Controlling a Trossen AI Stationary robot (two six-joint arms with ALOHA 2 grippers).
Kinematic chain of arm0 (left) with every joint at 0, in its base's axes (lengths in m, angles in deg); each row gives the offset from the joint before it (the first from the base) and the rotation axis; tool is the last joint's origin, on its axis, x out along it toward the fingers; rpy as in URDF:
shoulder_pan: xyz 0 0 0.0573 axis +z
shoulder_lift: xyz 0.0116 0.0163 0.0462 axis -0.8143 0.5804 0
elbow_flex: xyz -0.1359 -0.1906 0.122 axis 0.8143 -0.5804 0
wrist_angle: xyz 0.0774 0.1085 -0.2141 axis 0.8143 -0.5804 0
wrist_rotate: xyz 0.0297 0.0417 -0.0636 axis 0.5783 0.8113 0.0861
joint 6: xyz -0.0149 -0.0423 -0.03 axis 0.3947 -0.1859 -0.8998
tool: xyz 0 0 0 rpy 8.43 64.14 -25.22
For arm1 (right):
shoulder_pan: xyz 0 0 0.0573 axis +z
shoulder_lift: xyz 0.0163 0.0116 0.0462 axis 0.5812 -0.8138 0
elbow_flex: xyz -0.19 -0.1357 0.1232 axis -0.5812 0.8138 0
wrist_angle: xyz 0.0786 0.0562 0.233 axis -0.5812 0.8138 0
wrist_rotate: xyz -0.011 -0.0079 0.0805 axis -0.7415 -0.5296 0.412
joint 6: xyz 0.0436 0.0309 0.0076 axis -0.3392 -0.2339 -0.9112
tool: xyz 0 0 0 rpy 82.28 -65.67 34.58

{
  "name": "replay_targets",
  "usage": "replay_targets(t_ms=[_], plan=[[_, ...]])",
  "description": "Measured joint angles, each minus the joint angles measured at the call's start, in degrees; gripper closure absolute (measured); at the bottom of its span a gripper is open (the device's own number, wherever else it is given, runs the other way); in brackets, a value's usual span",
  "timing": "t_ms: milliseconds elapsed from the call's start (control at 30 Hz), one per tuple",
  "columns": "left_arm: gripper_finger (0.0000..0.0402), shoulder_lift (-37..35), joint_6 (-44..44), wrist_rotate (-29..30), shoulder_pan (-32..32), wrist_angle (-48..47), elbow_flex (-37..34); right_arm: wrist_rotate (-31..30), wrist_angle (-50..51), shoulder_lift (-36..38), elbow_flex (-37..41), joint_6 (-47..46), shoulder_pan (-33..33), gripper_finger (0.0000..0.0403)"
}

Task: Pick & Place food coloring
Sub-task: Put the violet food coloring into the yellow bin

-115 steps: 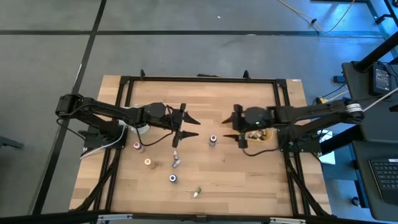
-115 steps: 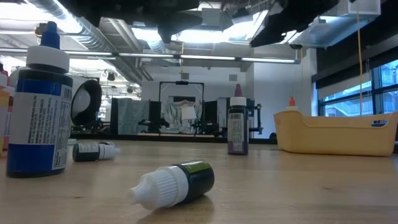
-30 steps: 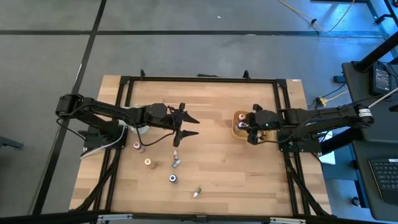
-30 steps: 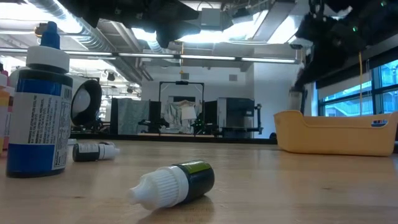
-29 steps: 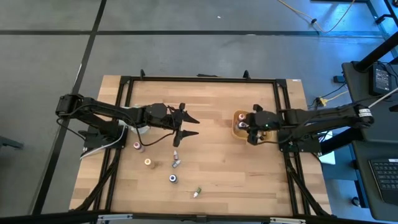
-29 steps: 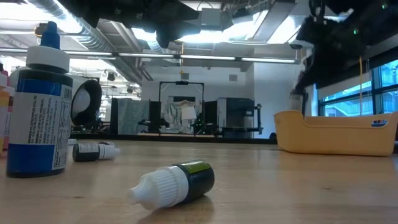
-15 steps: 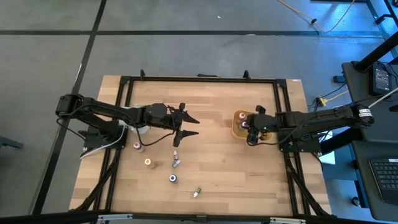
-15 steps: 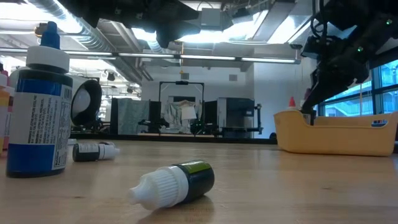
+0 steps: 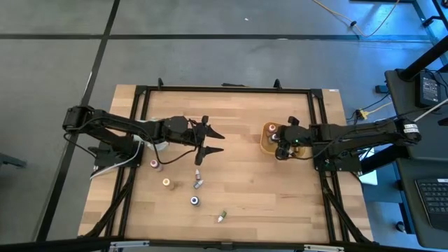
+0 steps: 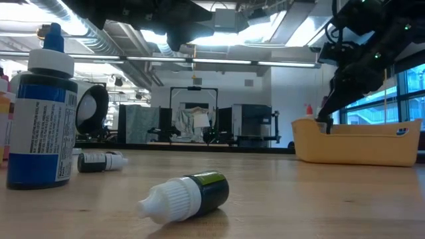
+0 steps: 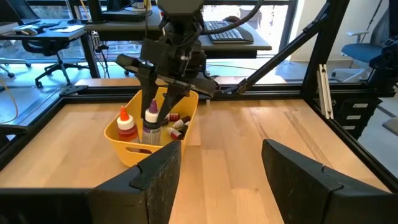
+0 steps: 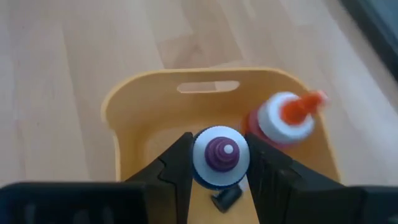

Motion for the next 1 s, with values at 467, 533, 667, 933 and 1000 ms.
replay_targets(t_ms=[467, 533, 667, 933, 1000], plan=[[0.0181, 0.00, -0.04, -0.02, 0.00, -0.02, 0.00, 1.79, -5.30, -5.87, -0.17, 1.66, -1.06, 0.0254], [0.0178, 0.00, -0.02, -0.02, -0.02, -0.02, 0.00, 1.70, -6.18, -6.08, -0.10, 2.43, -1.06, 0.0252], [0.0180, 0.00, -0.02, -0.02, -0.02, -0.03, 0.00, 1.89, -7.85, -6.16, 0.01, 3.02, -1.06, 0.0257], [0.0179, -0.02, -0.02, -0.02, -0.01, -0.04, 0.00, 1.85, -8.45, -6.16, 0.01, 2.78, -1.06, 0.0280], [0.0178, -0.02, -0.04, -0.02, 0.00, -0.04, 0.00, 1.65, -8.55, -6.16, 0.01, 2.34, -1.06, 0.0280]])
